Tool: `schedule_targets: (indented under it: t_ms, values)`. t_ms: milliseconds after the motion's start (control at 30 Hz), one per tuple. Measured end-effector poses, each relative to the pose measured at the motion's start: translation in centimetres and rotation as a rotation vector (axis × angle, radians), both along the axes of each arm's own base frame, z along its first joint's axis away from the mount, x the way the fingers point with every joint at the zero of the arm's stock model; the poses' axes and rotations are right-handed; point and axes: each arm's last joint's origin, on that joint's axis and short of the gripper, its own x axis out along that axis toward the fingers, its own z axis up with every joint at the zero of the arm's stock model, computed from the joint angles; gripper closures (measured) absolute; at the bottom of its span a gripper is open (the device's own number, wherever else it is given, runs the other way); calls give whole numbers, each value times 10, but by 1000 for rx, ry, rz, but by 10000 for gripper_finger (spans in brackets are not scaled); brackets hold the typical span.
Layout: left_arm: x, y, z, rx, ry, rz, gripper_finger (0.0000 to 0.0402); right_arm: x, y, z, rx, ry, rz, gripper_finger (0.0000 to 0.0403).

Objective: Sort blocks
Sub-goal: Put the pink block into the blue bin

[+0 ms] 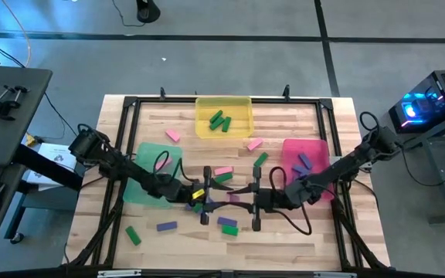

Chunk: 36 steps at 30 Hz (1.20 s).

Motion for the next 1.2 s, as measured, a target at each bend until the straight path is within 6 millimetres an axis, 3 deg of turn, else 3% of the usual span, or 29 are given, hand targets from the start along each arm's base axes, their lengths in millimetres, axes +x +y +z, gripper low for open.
schedule_targets:
  t_ms: [300,1200]
  values:
    - [1,-1,2,3,-6,-21,227,0,-4,1,-50,-3,-101,327]
    - [11,11,11,-41,-46,-105,198,2,-2,-1,-47,-9,-123,327]
